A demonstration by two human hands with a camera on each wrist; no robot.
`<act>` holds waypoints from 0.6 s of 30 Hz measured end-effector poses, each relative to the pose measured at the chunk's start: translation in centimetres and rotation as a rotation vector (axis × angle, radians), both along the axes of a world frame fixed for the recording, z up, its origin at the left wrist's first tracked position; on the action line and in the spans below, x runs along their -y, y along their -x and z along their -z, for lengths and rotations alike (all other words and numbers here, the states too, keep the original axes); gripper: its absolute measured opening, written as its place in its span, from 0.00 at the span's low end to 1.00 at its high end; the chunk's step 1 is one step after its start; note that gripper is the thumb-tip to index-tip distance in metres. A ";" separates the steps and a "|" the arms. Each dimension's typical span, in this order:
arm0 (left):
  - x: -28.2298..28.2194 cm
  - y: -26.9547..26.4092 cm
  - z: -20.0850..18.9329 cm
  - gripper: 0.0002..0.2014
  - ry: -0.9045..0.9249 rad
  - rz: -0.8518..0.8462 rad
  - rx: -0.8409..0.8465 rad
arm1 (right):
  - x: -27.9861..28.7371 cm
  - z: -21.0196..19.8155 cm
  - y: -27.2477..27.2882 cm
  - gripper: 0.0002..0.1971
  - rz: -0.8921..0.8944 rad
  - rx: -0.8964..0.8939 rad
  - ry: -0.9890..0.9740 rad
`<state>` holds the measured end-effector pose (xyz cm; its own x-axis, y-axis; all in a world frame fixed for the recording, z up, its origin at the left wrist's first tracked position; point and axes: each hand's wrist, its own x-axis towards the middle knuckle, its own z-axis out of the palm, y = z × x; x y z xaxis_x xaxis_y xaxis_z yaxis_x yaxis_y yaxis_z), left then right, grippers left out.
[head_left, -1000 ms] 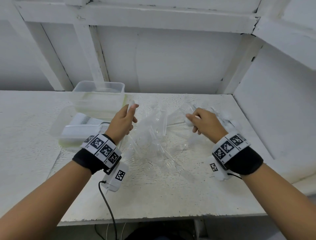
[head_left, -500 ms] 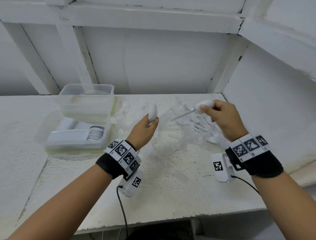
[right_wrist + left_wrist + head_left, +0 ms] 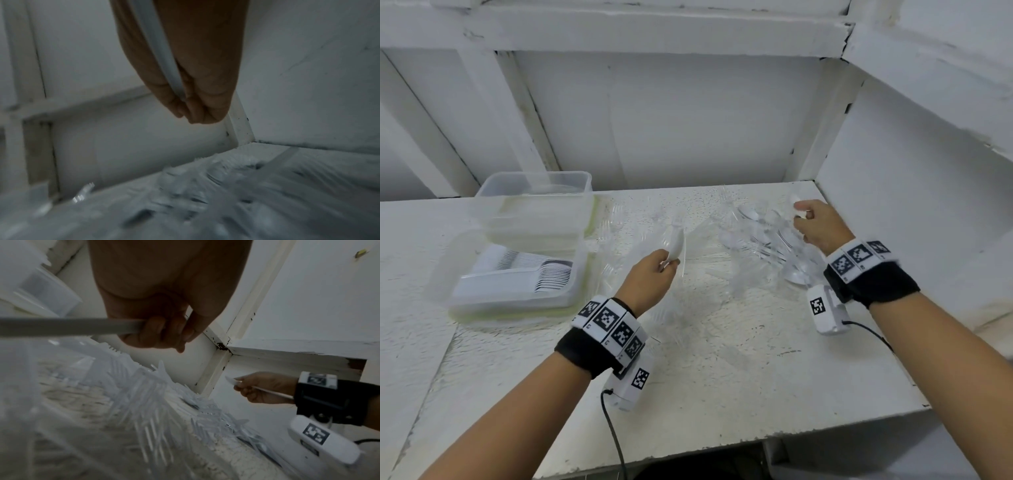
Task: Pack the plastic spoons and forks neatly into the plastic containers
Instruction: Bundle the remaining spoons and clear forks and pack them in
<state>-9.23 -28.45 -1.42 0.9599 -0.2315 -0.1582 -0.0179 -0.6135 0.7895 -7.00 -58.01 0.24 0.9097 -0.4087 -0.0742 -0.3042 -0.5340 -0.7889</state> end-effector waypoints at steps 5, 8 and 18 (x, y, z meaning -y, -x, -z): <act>-1.4 0.2 -0.1 0.15 0.061 -0.057 -0.029 | 0.5 1.6 -2.0 0.19 -0.053 -0.060 0.313; -2.1 0.4 -0.1 0.13 0.086 -0.078 -0.034 | 1.1 3.1 -3.1 0.19 -0.099 -0.134 0.492; -3.3 0.3 0.0 0.12 0.075 -0.090 -0.043 | -1.7 4.3 -1.9 0.30 -0.345 -0.304 0.518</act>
<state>-9.48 -25.15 -1.37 0.9699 -0.1578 -0.1855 0.0696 -0.5504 0.8320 -5.10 -56.28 -4.07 0.9638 -0.1513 -0.2195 -0.2164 -0.9249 -0.3127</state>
